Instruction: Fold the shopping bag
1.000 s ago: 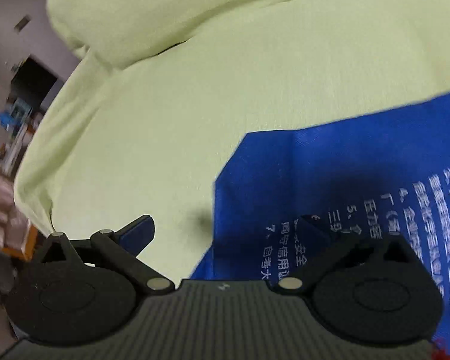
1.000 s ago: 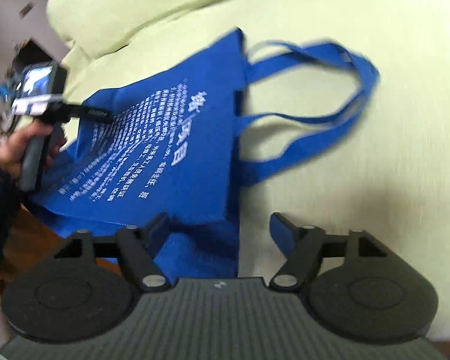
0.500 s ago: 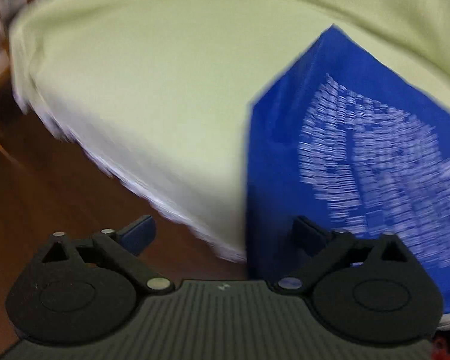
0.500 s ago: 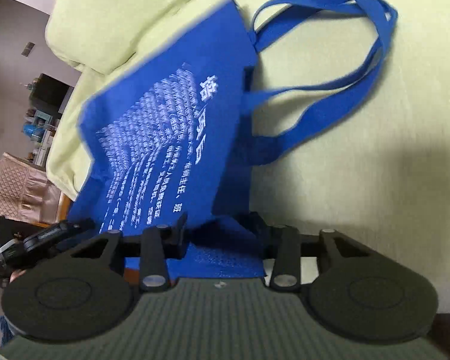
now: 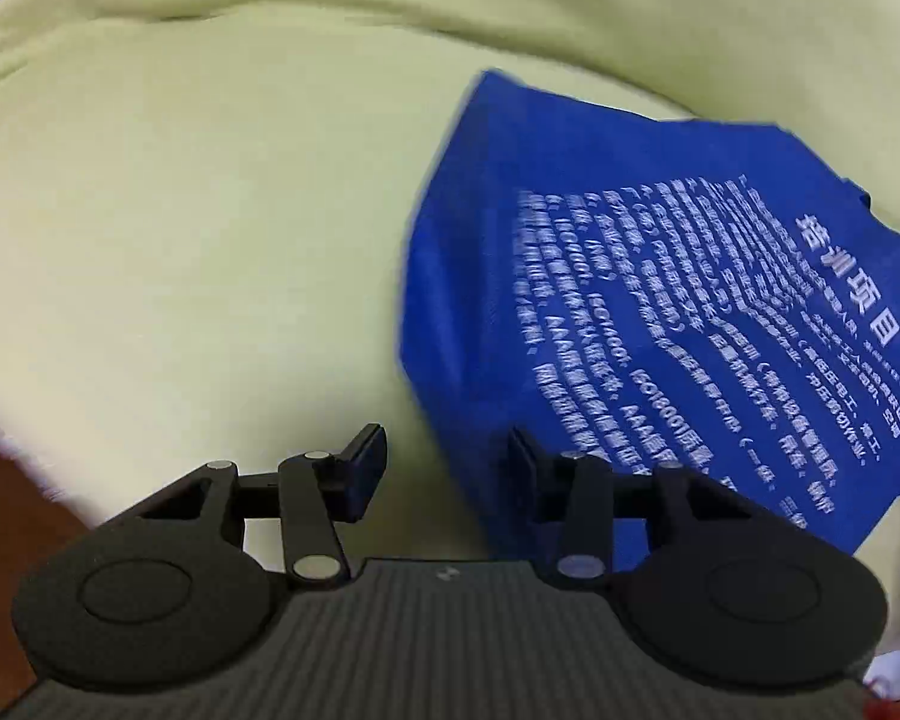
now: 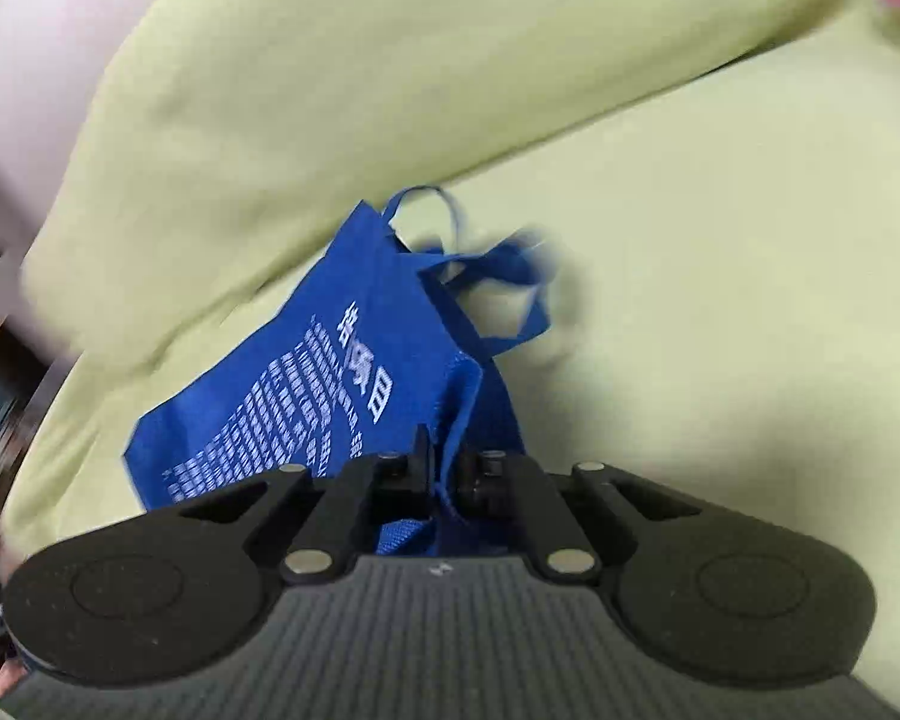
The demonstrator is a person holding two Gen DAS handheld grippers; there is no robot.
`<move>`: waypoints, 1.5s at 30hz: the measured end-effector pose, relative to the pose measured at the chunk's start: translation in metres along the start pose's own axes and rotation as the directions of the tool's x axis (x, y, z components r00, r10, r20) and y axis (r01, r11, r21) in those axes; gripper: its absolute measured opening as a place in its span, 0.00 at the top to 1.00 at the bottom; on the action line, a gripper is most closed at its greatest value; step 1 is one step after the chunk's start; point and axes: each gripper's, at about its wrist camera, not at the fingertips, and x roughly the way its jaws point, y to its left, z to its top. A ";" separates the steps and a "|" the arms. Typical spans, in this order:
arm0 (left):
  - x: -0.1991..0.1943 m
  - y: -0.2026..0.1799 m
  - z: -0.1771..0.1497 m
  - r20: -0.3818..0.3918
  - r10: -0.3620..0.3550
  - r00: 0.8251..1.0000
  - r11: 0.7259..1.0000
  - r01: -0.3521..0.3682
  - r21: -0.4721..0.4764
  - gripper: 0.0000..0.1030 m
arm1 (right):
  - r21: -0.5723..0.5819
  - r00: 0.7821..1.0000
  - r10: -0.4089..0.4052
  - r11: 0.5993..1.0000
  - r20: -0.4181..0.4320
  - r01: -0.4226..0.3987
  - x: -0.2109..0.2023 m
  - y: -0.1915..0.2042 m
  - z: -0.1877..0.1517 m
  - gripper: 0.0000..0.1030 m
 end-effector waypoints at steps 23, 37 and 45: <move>-0.027 -0.190 -0.018 0.091 -0.087 0.992 0.931 0.049 0.361 0.41 | 0.231 0.944 -0.291 0.940 0.154 0.252 -0.185 -0.190 -0.042 0.62; 0.071 -0.223 -0.024 -0.024 0.063 0.998 0.883 -0.044 0.467 0.22 | -0.407 0.903 -0.348 0.808 0.253 0.425 -0.074 -0.153 -0.005 0.98; 0.070 -0.223 -0.028 -0.020 0.055 0.998 0.889 -0.040 0.457 0.18 | -0.429 0.639 -0.577 0.474 0.508 0.769 -0.116 -0.131 0.010 0.74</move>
